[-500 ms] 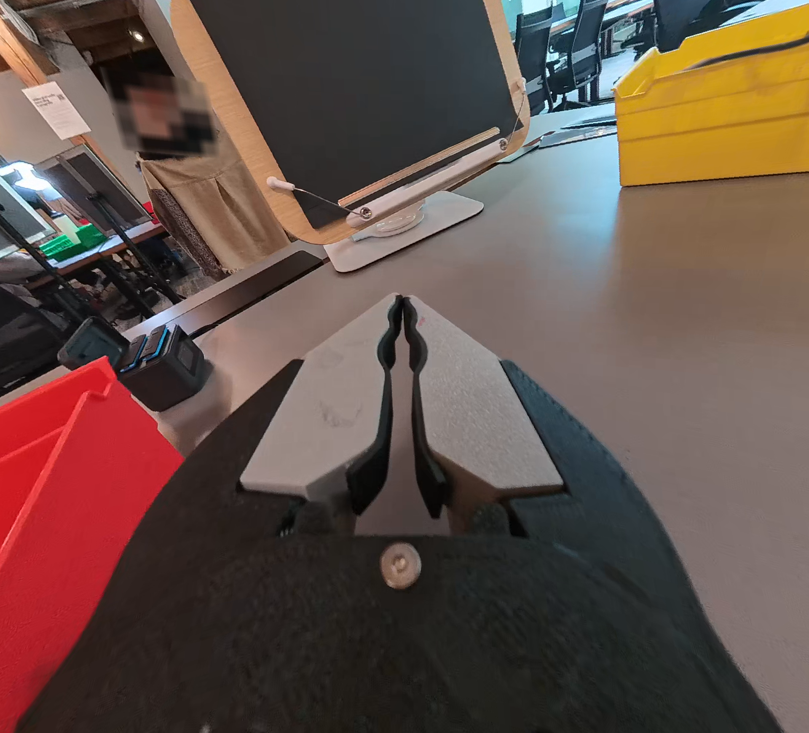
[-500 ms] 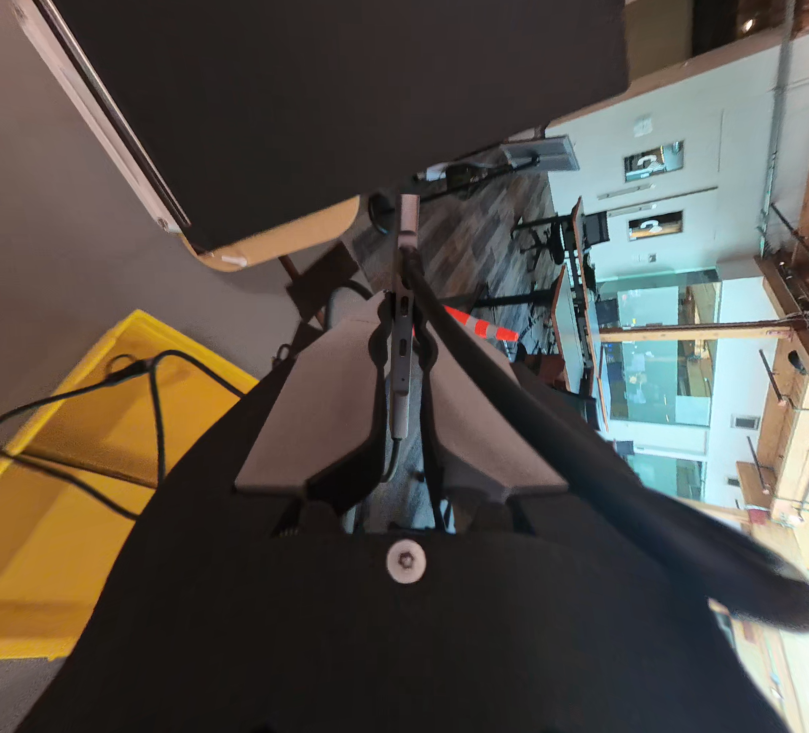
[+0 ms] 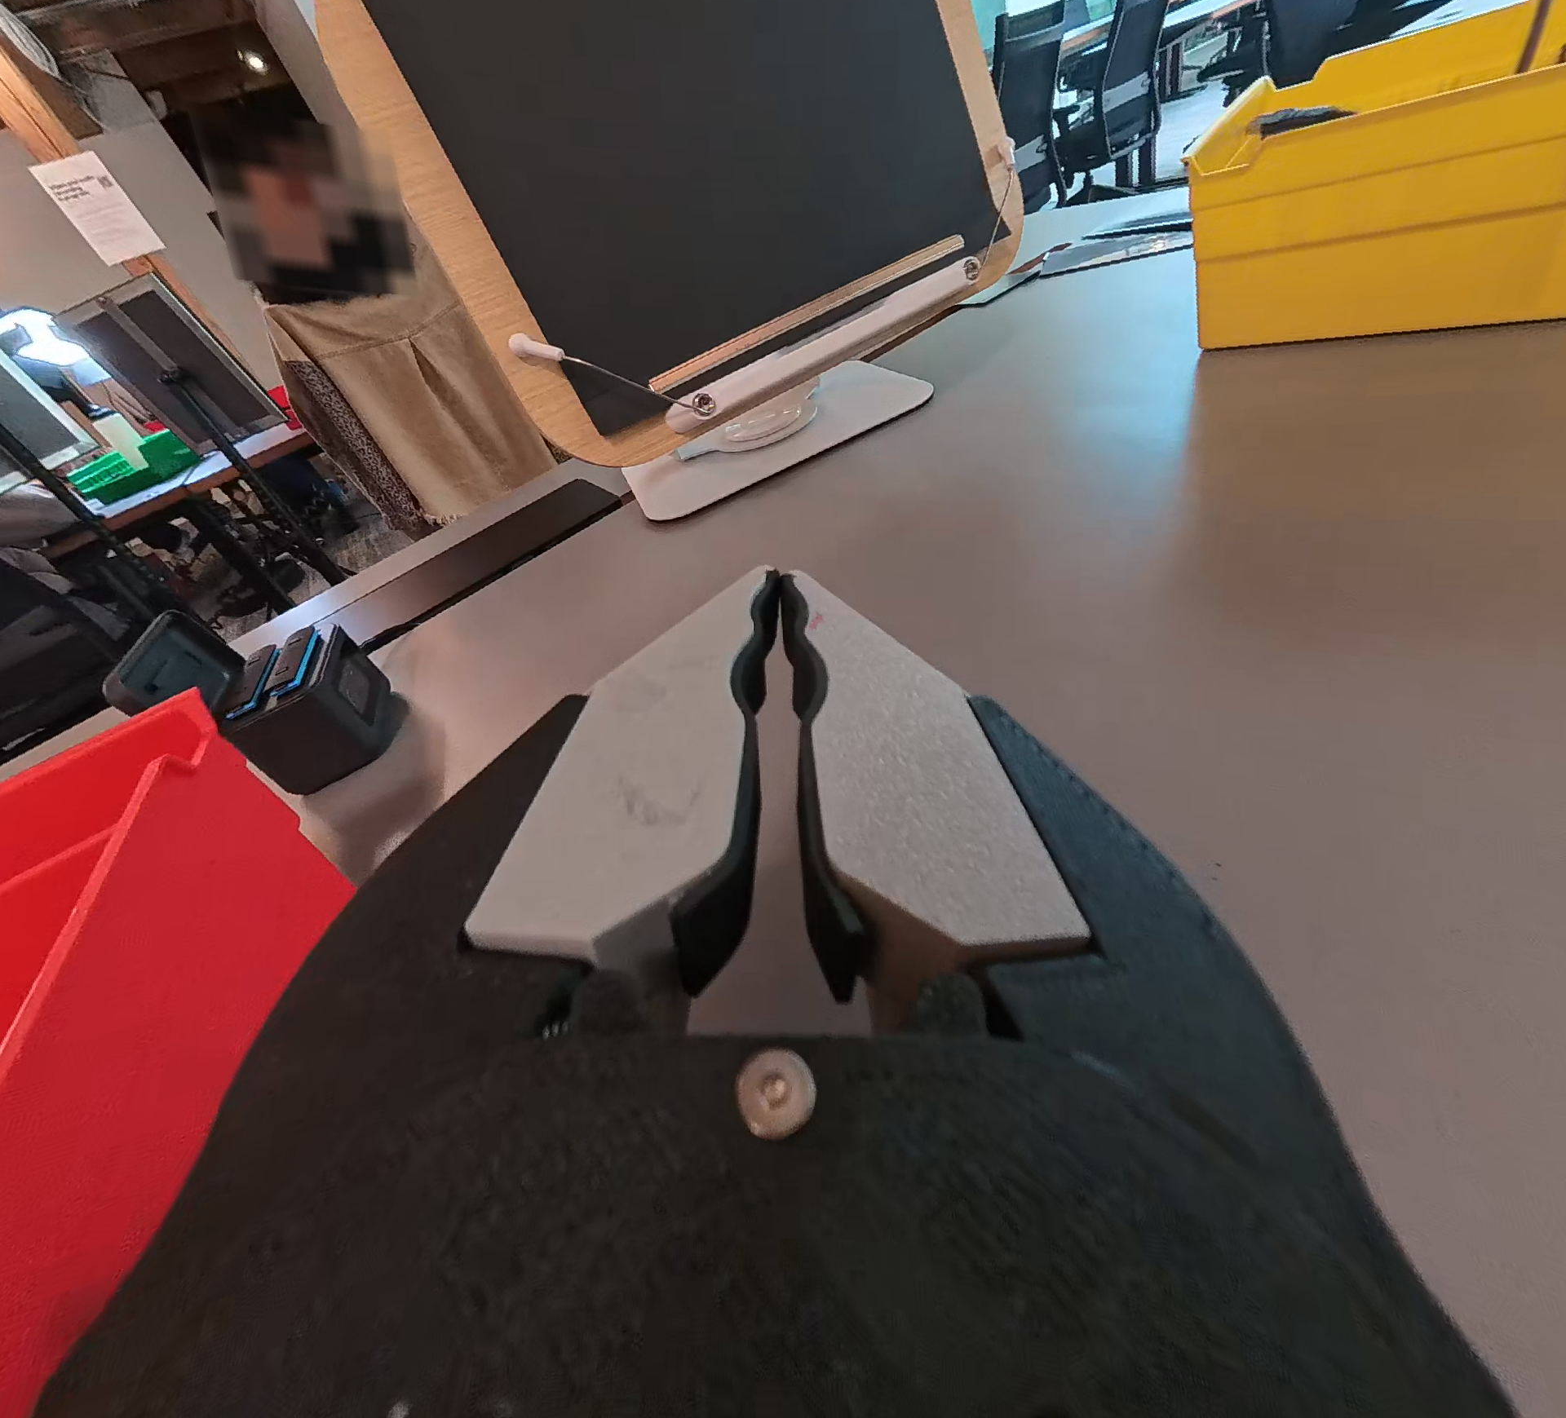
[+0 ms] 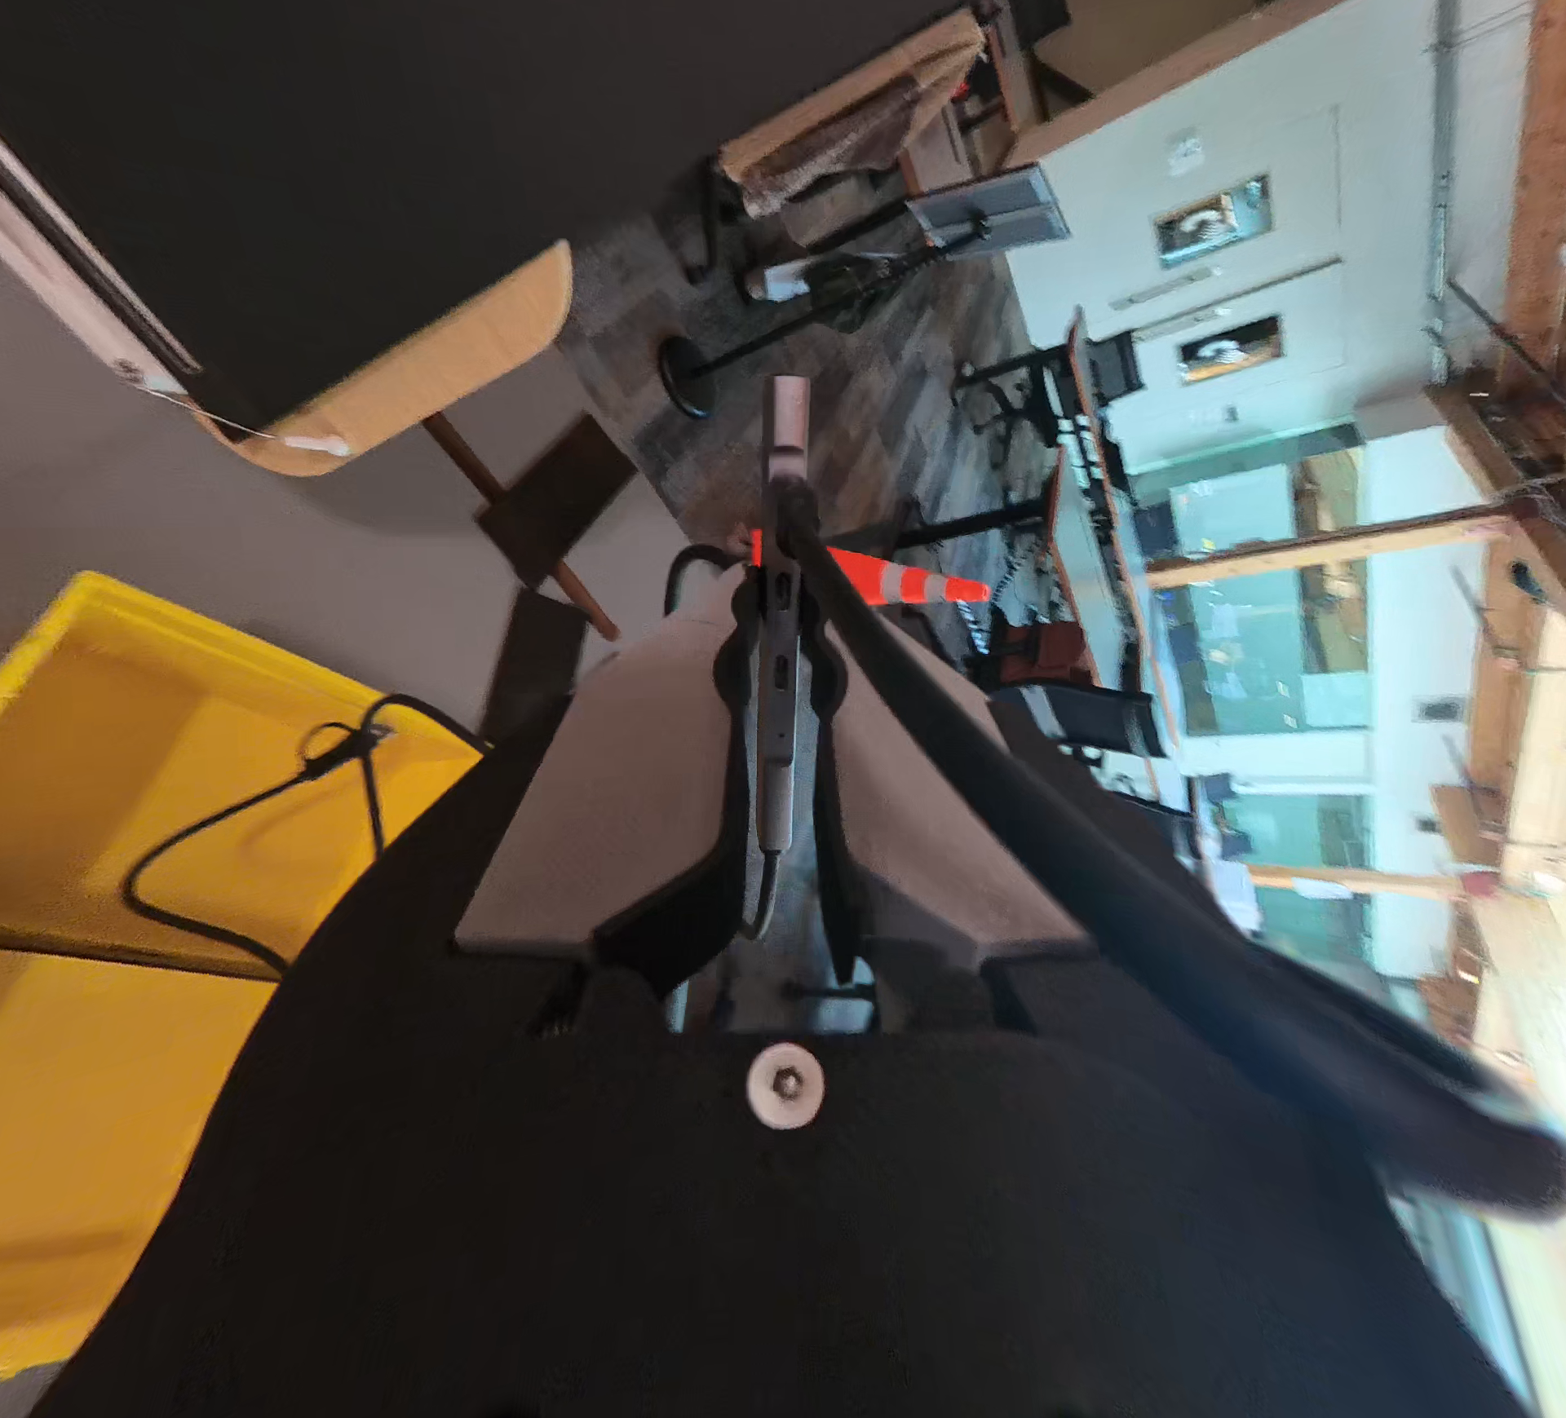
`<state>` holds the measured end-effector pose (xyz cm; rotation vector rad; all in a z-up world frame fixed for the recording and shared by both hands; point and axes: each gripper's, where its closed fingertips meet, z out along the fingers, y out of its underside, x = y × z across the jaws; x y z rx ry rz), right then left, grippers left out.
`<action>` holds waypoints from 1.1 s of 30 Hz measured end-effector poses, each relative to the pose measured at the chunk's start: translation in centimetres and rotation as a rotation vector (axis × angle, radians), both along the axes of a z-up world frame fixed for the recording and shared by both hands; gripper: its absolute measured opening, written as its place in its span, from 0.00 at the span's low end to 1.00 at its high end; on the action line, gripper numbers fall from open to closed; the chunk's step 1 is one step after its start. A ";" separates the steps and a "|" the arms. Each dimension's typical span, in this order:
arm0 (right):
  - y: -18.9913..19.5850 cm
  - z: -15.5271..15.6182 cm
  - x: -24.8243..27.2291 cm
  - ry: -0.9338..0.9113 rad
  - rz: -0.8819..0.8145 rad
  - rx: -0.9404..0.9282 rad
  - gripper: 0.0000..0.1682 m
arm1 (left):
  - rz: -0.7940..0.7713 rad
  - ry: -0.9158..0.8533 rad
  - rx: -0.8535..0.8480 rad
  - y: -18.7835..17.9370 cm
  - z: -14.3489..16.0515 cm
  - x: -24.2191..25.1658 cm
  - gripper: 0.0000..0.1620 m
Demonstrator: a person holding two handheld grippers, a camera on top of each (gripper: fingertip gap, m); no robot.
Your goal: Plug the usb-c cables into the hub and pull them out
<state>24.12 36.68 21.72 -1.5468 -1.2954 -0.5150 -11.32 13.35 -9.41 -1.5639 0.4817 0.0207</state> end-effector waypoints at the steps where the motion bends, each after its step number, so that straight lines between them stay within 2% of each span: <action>1: -0.1 -0.8 0.0 0.017 0.009 -0.030 0.04 | 0.001 0.001 0.000 0.0 0.0 0.0 0.00; 5: -0.6 -6.6 -0.3 0.012 0.099 -0.147 0.04 | -0.003 0.000 -0.003 0.0 0.0 0.1 0.00; 9: -2.4 -16.0 -0.1 -0.038 0.205 -0.341 0.04 | -0.008 -0.005 -0.004 -0.1 0.0 0.2 0.00; 12: -3.2 -23.2 1.7 -0.124 0.200 -0.485 0.03 | -0.013 -0.010 -0.007 -0.1 0.0 0.2 0.00; 15: -4.4 -29.2 3.0 -0.190 0.180 -0.635 0.03 | -0.019 0.004 -0.008 -0.1 -0.1 0.5 0.00; 19: -5.5 -34.7 3.6 -0.164 0.046 -0.872 0.04 | -0.016 0.004 -0.008 -0.1 -0.1 0.4 0.00; 22: -6.8 -36.0 3.7 -0.149 -0.028 -1.044 0.09 | -0.015 -0.016 -0.007 -0.1 0.0 0.2 0.00; 24: -7.6 -35.2 3.7 -0.123 -0.028 -1.103 0.08 | -0.023 -0.044 -0.015 -0.1 0.0 0.2 0.00; 26: -7.7 -33.4 4.0 -0.057 -0.031 -1.122 0.13 | -0.032 -0.075 -0.020 -0.1 0.2 0.1 0.00; 29: -7.1 -30.6 5.9 0.023 -0.070 -1.109 0.15 | -0.035 -0.079 -0.022 -0.2 0.2 0.1 0.00; 33: -5.5 -27.9 10.0 0.039 -0.191 -0.987 0.13 | -0.039 -0.047 -0.021 -0.2 0.0 0.5 0.00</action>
